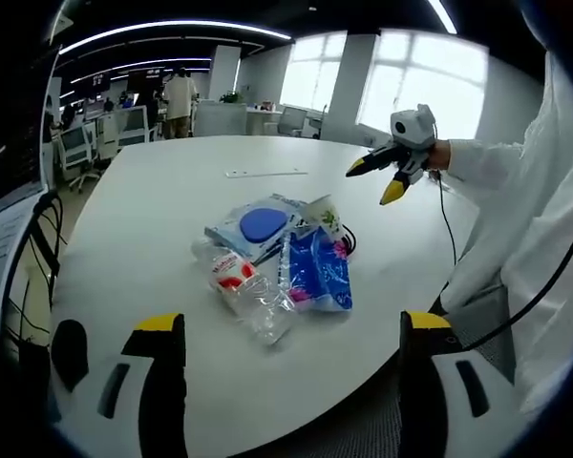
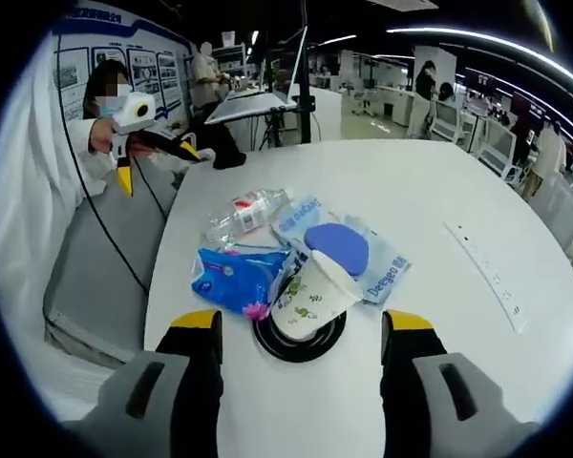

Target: Arrange the tabletop items into an orderly group along one side of the table until the central work area is clear of visible clutter.

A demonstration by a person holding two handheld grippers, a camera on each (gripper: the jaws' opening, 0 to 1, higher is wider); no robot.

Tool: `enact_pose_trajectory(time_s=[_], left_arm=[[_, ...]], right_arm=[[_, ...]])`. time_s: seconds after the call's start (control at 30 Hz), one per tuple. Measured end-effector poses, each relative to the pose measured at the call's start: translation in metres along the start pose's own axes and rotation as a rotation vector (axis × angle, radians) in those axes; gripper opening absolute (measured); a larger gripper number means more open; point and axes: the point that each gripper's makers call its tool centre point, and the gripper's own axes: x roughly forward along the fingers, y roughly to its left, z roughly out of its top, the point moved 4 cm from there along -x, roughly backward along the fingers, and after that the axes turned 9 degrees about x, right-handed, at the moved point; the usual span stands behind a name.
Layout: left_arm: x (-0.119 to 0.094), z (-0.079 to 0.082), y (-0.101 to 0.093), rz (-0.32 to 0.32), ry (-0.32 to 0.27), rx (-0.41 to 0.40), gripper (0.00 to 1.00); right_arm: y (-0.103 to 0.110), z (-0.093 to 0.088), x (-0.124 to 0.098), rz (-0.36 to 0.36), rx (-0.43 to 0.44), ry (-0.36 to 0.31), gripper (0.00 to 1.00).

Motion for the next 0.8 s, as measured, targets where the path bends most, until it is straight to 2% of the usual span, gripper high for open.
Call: enact_pose_trajectory(time_s=[0.33,0.43,0.8], left_arm=[[0.007,0.008,0.006,0.003,-0.015,-0.003,0.95],[0.008,0.009,0.007,0.005,-0.020,-0.004,0.95],[0.009,0.006,0.006,0.011,-0.019,-0.025,0.94]], right_arm=[[-0.010,0.016,0.007,0.035,-0.063,0.024,0.63],[-0.012,0.021,0.010,0.056,-0.104,0.052,0.61],[-0.018,0.037,0.022,0.136,-0.192,0.107,0.46]])
